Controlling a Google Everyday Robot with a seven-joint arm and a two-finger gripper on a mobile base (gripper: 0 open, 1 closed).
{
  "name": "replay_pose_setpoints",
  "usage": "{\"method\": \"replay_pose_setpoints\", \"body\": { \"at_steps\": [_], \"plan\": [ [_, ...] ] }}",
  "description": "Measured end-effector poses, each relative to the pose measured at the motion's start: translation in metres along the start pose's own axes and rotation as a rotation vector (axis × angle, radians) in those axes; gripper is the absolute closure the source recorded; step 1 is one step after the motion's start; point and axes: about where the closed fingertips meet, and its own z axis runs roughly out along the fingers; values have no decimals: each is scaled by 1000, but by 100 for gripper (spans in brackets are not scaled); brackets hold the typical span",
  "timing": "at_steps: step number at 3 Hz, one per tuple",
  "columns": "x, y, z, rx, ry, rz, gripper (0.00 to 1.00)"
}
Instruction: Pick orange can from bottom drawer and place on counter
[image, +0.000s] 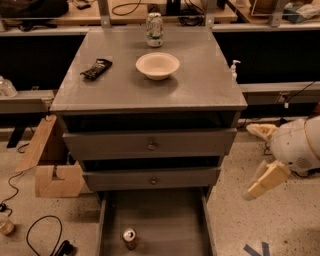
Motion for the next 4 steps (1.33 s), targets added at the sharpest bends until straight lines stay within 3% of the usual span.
{"method": "replay_pose_setpoints", "body": {
  "at_steps": [1,2,3,4],
  "plan": [
    [32,-1,46,-7,-213,25,0],
    [58,3,71,-29,-319,-63,0],
    [62,4,78,-30,-327,-112,0],
    [60,10,95,-31,-343,-105,0]
  ]
}}
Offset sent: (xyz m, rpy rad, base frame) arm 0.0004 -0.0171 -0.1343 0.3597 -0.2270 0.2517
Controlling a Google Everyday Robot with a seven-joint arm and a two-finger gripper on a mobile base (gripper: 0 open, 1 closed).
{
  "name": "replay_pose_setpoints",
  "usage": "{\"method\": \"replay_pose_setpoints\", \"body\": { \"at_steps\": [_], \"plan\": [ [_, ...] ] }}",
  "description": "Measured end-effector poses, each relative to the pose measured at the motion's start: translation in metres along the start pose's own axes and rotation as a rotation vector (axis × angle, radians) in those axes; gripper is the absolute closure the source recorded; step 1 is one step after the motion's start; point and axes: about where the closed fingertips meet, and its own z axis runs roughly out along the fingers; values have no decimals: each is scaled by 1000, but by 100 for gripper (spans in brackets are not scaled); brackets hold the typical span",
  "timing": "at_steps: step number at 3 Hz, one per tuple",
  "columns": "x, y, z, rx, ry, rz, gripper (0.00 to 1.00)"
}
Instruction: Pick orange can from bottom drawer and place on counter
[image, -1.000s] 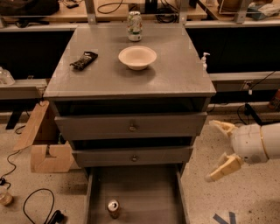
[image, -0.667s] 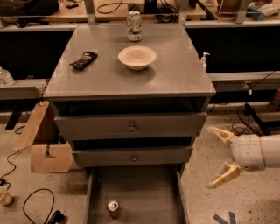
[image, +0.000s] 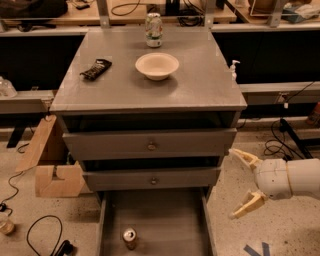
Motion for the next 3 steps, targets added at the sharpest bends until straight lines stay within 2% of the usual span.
{"method": "replay_pose_setpoints", "body": {
  "at_steps": [1,3],
  "plan": [
    [25,15,53,0,-62,-18,0],
    [96,38,194,-17,-178,-57,0]
  ]
}}
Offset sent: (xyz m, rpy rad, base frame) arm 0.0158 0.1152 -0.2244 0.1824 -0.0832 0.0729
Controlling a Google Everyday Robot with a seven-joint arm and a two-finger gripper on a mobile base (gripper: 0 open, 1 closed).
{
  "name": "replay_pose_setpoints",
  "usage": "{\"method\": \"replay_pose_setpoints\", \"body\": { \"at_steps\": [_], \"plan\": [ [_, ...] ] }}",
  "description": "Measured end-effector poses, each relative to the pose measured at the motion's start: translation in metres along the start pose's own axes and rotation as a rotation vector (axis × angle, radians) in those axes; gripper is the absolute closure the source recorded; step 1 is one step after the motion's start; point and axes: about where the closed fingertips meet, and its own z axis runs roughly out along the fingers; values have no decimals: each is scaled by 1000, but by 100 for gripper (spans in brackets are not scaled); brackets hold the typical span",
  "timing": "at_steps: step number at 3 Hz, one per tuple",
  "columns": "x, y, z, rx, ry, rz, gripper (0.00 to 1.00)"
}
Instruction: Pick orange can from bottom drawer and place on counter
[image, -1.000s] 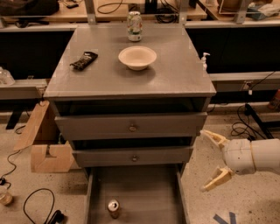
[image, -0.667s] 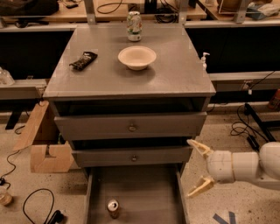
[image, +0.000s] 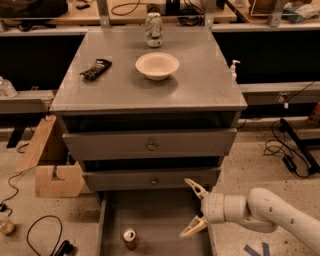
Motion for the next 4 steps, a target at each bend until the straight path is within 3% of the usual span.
{"method": "replay_pose_setpoints", "body": {
  "at_steps": [1,2,3,4],
  "plan": [
    [50,14,75,-43,-52,24,0],
    [49,13,75,-42,-51,22,0],
    [60,23,115,-85,-102,9,0],
    [94,45,187,-166,-147,-11,0]
  ]
}}
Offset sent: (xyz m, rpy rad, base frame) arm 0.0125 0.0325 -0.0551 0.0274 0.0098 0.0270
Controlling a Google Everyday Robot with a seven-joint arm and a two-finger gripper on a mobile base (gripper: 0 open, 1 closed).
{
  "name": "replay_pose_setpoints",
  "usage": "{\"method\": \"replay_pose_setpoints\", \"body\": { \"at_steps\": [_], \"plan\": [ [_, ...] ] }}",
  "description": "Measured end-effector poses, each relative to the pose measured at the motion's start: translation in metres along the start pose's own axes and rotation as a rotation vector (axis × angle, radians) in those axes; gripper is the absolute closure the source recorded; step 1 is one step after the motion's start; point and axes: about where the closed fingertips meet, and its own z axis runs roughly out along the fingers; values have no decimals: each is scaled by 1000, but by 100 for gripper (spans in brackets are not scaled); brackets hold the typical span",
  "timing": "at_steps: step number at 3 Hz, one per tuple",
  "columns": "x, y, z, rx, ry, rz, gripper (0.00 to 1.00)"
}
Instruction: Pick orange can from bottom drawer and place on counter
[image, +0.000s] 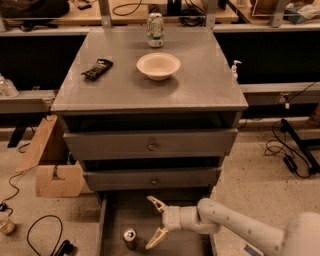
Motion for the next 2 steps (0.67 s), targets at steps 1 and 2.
{"method": "replay_pose_setpoints", "body": {
  "at_steps": [1,2],
  "plan": [
    [37,10,62,-62,-41,-16,0],
    [68,22,109,-117,-56,-13,0]
  ]
}}
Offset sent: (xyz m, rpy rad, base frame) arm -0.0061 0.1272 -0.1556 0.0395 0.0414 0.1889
